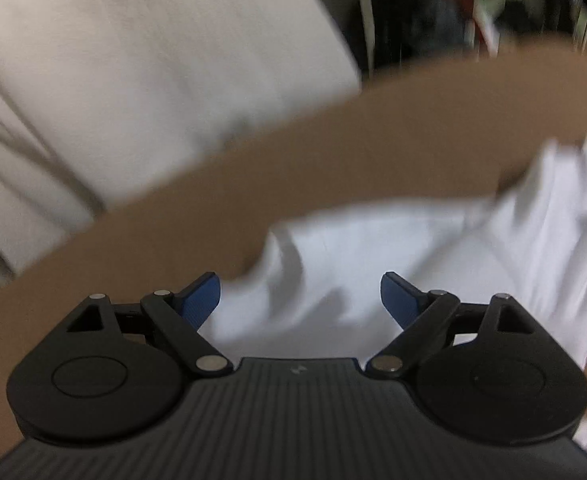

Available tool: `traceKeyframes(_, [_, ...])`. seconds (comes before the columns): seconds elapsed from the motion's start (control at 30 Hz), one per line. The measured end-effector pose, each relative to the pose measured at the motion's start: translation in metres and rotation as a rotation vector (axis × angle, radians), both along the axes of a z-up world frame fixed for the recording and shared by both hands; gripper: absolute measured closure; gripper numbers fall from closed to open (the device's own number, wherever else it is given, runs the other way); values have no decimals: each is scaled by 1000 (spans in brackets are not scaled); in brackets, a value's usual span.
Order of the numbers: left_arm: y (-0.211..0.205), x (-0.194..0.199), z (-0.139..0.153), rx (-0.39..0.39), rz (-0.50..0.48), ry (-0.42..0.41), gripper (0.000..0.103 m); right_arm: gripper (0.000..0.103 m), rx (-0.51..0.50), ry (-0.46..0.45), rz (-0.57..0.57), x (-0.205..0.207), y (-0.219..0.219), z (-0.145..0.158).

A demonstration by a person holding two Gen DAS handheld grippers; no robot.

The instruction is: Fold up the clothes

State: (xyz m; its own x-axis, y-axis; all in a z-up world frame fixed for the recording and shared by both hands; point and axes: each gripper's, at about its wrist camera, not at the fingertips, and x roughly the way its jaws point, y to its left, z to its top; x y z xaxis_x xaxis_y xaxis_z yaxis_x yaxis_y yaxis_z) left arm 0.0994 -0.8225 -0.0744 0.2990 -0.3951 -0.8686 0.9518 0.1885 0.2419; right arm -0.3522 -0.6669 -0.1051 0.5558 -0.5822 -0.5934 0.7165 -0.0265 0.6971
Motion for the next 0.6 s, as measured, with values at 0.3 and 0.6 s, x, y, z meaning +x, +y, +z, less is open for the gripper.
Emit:
traceKeyframes(0.3, [-18,-2,4,-94,-49,-154,16,36,118,20,226,81,3,-45])
traceKeyframes(0.6, [-34,19,-38,-74,-22,69,15,36,193,-119,258,106,-1,-81])
